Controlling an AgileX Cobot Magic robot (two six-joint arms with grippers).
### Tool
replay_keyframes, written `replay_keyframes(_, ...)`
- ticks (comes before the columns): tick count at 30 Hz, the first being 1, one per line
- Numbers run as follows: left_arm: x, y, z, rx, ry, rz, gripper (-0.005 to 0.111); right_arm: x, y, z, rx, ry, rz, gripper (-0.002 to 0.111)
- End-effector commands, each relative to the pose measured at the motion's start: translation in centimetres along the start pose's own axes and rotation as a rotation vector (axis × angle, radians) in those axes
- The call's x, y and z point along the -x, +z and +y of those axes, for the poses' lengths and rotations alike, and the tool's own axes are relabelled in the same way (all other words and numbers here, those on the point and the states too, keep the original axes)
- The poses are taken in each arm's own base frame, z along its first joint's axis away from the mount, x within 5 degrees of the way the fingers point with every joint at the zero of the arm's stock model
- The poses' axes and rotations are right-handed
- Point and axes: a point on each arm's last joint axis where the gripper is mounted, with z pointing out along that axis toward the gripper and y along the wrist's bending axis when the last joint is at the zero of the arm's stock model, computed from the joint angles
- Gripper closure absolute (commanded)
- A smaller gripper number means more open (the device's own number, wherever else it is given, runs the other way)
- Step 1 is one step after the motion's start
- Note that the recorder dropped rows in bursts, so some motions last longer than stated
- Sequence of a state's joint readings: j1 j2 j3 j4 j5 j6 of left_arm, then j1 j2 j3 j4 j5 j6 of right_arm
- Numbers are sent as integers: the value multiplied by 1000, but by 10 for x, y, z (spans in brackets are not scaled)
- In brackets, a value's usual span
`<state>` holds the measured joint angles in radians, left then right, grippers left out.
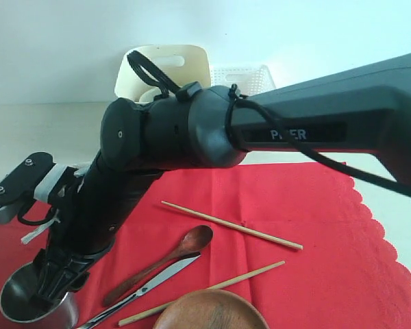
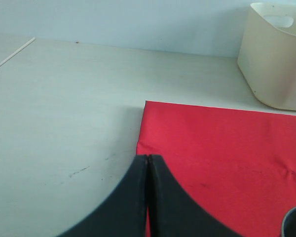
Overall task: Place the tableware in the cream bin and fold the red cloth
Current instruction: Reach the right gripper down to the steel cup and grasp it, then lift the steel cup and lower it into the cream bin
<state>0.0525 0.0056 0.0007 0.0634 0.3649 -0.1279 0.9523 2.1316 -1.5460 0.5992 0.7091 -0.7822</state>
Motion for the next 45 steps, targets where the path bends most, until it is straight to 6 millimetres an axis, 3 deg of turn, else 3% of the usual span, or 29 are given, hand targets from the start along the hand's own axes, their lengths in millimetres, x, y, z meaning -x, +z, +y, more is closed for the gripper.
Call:
replay_keyframes(1,2,0,0,-5,7,-18,106,-1,1,-1,-11,18,3,69)
replay_keyframes(9,2,0,0,-5,7,-18,106,-6,12,-4,-7,28,25,107)
replay_keyframes(14,2,0,0,-5,7,-18,106,1,1,-3,-35,26,-22,108)
replay_keyframes(20,2,0,0,-5,7,-18,106,22,-44,8,-70,-11,-126,108)
replay_keyframes(27,2,0,0,-5,7,-18,106,36,-123,10,-162,-51,-275,108)
replay_keyframes(35,2,0,0,-5,7,-18,106,20,-206,-35,-343,47,-414,108)
replay_keyframes(39,2,0,0,-5,7,-18,106,6,-230,-66,-452,120,-470,108)
replay_keyframes(45,2,0,0,-5,7,-18,106,-12,-245,-113,-616,221,-552,108)
